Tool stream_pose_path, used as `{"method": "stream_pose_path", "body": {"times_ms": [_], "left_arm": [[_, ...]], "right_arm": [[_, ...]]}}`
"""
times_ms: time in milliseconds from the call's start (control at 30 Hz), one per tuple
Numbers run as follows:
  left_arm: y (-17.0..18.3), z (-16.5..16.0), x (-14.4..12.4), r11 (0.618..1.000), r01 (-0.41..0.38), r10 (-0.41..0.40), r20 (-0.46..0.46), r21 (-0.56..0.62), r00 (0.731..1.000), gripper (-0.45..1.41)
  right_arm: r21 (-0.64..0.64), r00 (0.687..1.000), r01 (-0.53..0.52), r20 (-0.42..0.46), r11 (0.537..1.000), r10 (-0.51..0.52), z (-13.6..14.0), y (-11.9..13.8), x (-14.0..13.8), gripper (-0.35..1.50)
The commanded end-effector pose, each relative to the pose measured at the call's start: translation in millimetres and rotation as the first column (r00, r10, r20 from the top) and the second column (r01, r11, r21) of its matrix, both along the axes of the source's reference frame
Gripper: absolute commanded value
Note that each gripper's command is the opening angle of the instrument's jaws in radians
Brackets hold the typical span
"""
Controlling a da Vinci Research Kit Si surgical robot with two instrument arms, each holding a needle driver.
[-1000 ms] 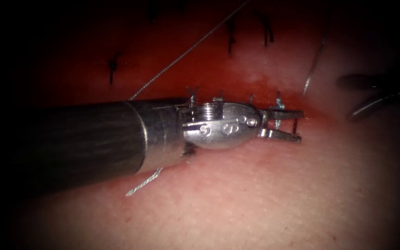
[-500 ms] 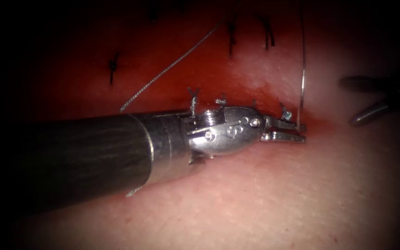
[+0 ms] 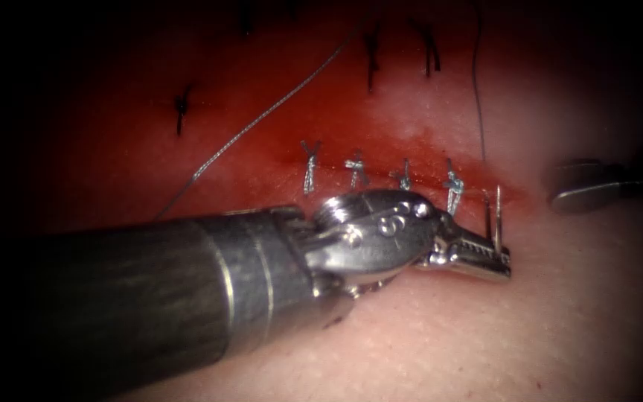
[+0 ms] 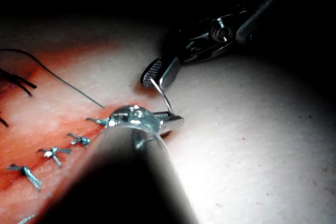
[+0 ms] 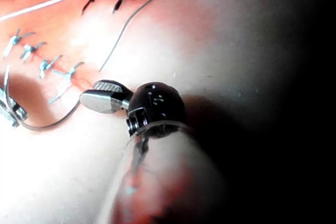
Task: Wound Closure
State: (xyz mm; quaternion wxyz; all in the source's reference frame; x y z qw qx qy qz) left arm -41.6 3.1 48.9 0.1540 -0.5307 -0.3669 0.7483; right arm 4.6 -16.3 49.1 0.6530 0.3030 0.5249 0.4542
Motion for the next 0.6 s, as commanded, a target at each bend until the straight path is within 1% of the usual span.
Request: {"method": "stream_pose_path", "body": {"times_ms": [33, 67, 100, 133, 200, 300, 367, 433, 467, 500, 567, 600], "left_arm": [[-0.2, 0.0, -0.4, 0.99, -0.007, 0.011, 0.03, -0.139, 0.999, -0.45], [-0.5, -0.2, -0.3, 0.987, 0.009, -0.008, 0.004, -0.161, 1.0, -0.45], [-1.0, -0.6, -0.2, 0.976, 0.024, -0.03, -0.022, -0.215, 0.999, -0.45], [-1.4, -0.9, -0.1, 0.966, 0.027, -0.037, -0.032, -0.258, 0.999, -0.45], [-2.4, -1.6, 0.1, 0.959, 0.019, -0.028, -0.028, -0.284, 0.999, -0.45], [-3.2, -2.7, 0.4, 0.952, -0.005, 0.007, 0.004, -0.305, 1.0, -0.45], [-3.1, -3.2, 0.5, 0.94, -0.01, 0.019, 0.023, -0.341, 1.0, -0.45], [-2.5, -3.7, 0.5, 0.933, -0.022, 0.051, 0.071, -0.36, 0.996, -0.45], [-1.9, -4.1, 0.5, 0.909, -0.006, 0.05, 0.095, -0.416, 0.994, -0.45], [-1.6, -4.2, 0.4, 0.888, 0.002, 0.048, 0.097, -0.46, 0.994, -0.45], [-1.1, -4.3, 0.3, 0.859, 0.003, 0.053, 0.096, -0.511, 0.994, -0.45], [-0.6, -4.3, 0.2, 0.82, 0.01, 0.053, 0.092, -0.572, 0.994, -0.45]], "right_arm": [[0.01, 1.0, 0.003, -0.002, 1.0, -0.003, 0.4, 0.1, 0.9, -0.2], [0.009, 1.0, 0.003, -0.002, 1.0, -0.003, 0.4, 0.1, 0.9, -0.16], [0.01, 1.0, 0.005, -0.004, 1.0, -0.005, 0.4, 0.1, 0.9, -0.16], [0.01, 1.0, 0.005, -0.004, 1.0, -0.005, 0.4, 0.1, 0.9, -0.15], [0.015, 1.0, 0.002, -0.003, 1.0, -0.002, 0.4, 0.1, 0.8, -0.15], [0.015, 1.0, 0.004, -0.001, 1.0, -0.004, 0.4, 0.1, 0.7, -0.18], [0.015, 1.0, 0.004, -0.001, 1.0, -0.004, 0.5, 0.0, 0.8, -0.2], [0.014, 1.0, 0.004, -0.001, 1.0, -0.004, 0.5, -0.1, 0.9, -0.2], [0.013, 1.0, 0.004, -0.001, 1.0, -0.004, 0.5, -0.2, 0.9, -0.2], [0.012, 1.0, 0.002, -0.003, 1.0, -0.002, 0.5, -0.2, 0.9, -0.2], [0.012, 1.0, 0.0, -0.005, 1.0, 0.0, 0.4, -0.2, 1.0, -0.16], [0.02, 1.0, -0.003, -0.005, 1.0, 0.003, 0.3, -0.1, 1.1, 0.07]]}}
